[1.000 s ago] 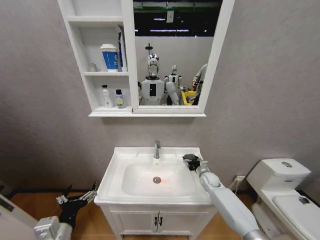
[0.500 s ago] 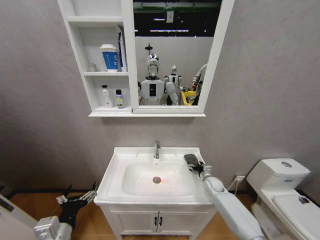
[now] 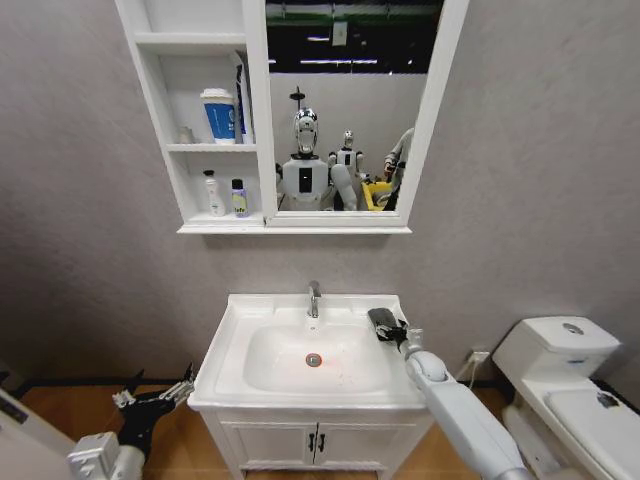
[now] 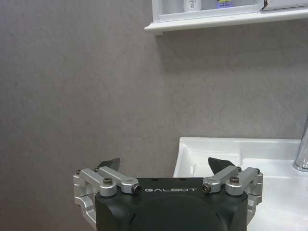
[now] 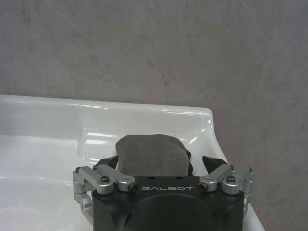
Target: Move facial cleanser and shampoo from washbasin to cabinet, then wipe washbasin with towel.
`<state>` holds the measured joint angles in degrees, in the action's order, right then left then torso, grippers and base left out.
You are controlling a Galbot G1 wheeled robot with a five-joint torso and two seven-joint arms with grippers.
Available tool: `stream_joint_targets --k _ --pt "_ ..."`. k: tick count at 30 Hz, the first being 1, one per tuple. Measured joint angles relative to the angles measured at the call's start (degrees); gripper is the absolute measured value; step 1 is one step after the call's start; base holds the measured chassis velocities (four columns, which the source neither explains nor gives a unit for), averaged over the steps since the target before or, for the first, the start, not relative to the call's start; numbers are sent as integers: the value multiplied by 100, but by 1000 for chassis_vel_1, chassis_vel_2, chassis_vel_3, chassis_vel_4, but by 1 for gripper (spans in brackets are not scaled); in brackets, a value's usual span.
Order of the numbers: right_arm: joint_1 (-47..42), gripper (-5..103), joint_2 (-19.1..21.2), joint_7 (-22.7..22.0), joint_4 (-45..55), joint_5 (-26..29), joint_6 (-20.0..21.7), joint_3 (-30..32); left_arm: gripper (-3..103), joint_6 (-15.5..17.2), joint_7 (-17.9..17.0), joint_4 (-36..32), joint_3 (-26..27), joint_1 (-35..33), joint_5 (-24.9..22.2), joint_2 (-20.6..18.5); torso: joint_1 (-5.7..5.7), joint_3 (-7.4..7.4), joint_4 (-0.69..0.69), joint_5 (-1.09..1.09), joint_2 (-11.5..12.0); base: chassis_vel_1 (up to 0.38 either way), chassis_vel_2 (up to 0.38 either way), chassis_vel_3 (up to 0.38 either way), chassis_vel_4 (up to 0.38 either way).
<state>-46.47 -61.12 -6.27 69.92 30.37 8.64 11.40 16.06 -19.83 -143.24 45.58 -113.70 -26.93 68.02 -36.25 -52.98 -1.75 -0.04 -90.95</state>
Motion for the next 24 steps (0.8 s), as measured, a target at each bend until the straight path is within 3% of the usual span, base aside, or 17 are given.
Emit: stream_joint_targets --k 17,20,23,24 --pt "404 98 -244 -88 -493 -127 72 -349 100 -1 0 0 0 1 0 0 -1 0 0 0 0 0 0 0 0" --pt "399 93 -278 -124 -530 -112 136 -341 100 -1 0 0 0 1 0 0 0 0 1 0 0 0 0 0 0" --pt "352 78 -279 -188 -524 -85 201 -313 100 -1 0 0 0 1 0 0 0 0 0 0 0 0 0 0 0" --pt "352 78 -279 -188 -524 -85 201 -313 100 -1 0 0 0 1 0 0 0 0 0 0 0 0 0 0 0"
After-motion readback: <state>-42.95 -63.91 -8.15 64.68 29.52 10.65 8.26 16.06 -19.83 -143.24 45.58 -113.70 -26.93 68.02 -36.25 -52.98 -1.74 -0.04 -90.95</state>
